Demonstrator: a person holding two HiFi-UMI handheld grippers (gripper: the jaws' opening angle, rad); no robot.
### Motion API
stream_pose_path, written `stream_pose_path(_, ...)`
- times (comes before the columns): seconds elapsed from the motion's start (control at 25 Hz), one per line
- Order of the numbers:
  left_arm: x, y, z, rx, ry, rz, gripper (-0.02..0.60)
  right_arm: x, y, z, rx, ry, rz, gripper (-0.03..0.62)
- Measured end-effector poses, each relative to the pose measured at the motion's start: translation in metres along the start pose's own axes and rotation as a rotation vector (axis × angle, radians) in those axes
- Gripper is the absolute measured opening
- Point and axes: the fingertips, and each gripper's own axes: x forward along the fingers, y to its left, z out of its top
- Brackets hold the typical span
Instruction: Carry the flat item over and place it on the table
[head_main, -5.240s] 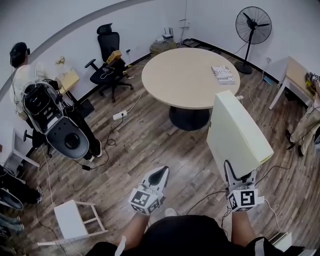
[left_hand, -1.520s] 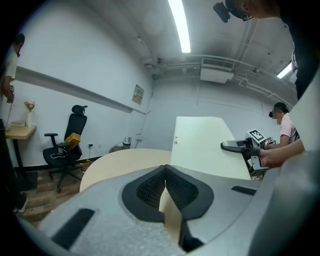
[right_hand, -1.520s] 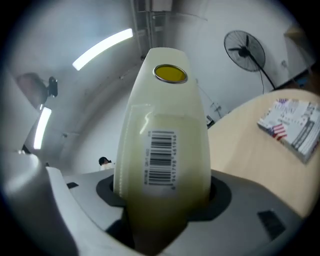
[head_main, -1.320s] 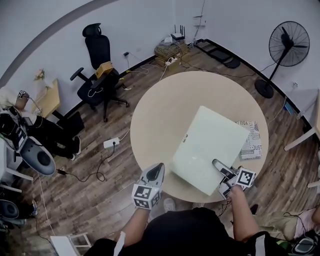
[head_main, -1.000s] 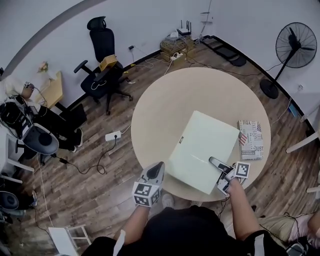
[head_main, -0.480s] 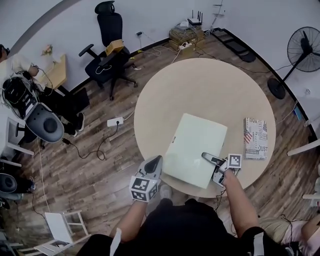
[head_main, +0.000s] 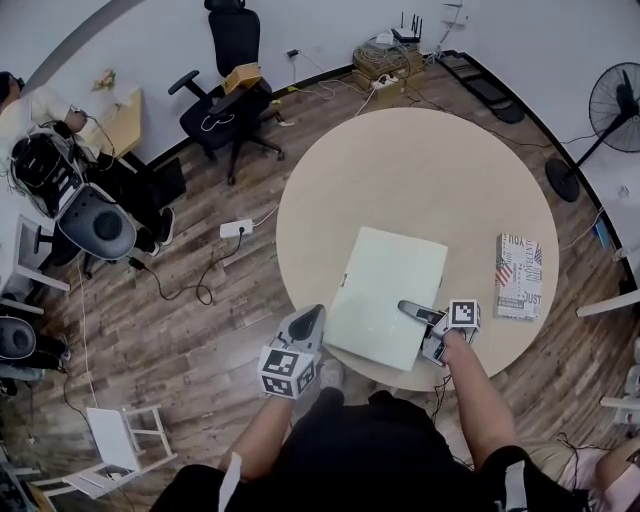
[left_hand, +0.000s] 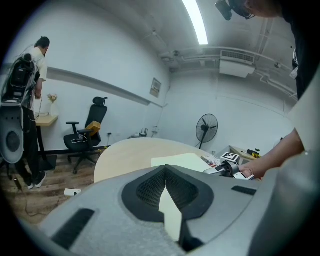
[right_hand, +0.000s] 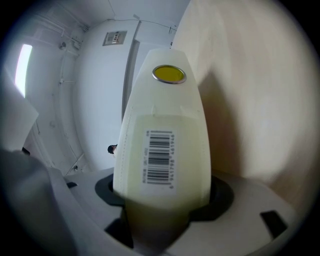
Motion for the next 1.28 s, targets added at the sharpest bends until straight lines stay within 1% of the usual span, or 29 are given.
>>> stream_pose_path(0.08, -0.002, 0.001, -0.004, -0.006, 0.003, 0.002, 0.006, 0.003, 0.0, -0.001, 0.011, -0.003, -0.01, 0.319)
stream_pose_path(0.12, -0.003, 0.001, -0.005, -0.009, 0.003, 0.0, 0.006, 0.003, -0.002, 0.0, 0.013, -0.013, -0.031, 0.319)
stream_pose_path(0.16, -0.004, -0.001, -0.005, -0.013, 0.0, -0.005, 0.006, 0.002, -0.005, 0.003, 0.011, -0.031, -0.067, 0.325)
stream_pose_path(0.32, -0.006, -0.005, -0.002, -0.04, -0.021, -0.038, 0.006, -0.01, -0.021, 0.017, -0.031, -0.127, -0.27, 0.382)
stream_pose_path(0.4, -0.006, -0.006, -0.002, -0.047, -0.021, -0.042, 0.006, -0.018, -0.025, 0.021, -0.081, -0.143, -0.371, 0.397)
stream_pose_path(0.56, -0.003, -0.009, 0.001, -0.045, -0.022, -0.05, 0.006, -0.039, -0.036, 0.029, -0.235, -0.127, -0.584, 0.41)
stream_pose_path(0.64, 0.0, -0.011, 0.002, -0.041, -0.021, -0.061, 0.006, -0.047, -0.033, 0.033, -0.312, -0.126, -0.654, 0.408)
stream_pose_path(0.68, 0.0, -0.012, 0.001, -0.04, -0.02, -0.065, 0.006, -0.05, -0.029, 0.034, -0.346, -0.131, -0.675, 0.408)
stream_pose_path(0.76, 0.001, -0.013, 0.0, -0.038, -0.017, -0.071, 0.006, -0.054, -0.018, 0.035, -0.396, -0.148, -0.676, 0.408)
stream_pose_path(0.92, 0.002, -0.017, 0.001, -0.033, -0.02, -0.08, 0.006, -0.063, 0.019, 0.03, -0.472, -0.198, -0.6, 0.408)
stream_pose_path(1.04, 0.005, -0.023, 0.008, -0.029, -0.019, -0.101, 0.006, -0.077, 0.051, 0.03, -0.589, -0.26, -0.573, 0.405)
stream_pose_path(1.12, 0.009, -0.029, 0.012, -0.016, -0.02, -0.118, 0.006, -0.09, 0.072, 0.032, -0.69, -0.313, -0.578, 0.391)
stream_pose_path(1.16, 0.011, -0.033, 0.013, -0.009, -0.021, -0.126, 0.006, -0.098, 0.081, 0.034, -0.738, -0.351, -0.585, 0.318)
stream_pose_path(1.2, 0.014, -0.036, 0.014, -0.004, -0.021, -0.134, 0.006, -0.106, 0.091, 0.036, -0.776, -0.392, -0.586, 0.218)
stream_pose_path(1.24, 0.017, -0.04, 0.014, -0.001, -0.023, -0.144, 0.006, -0.115, 0.1, 0.037, -0.803, -0.432, -0.581, 0.204)
stream_pose_path(1.28, 0.021, -0.043, 0.016, -0.002, -0.026, -0.155, 0.006, -0.122, 0.108, 0.038, -0.821, -0.47, -0.572, 0.173)
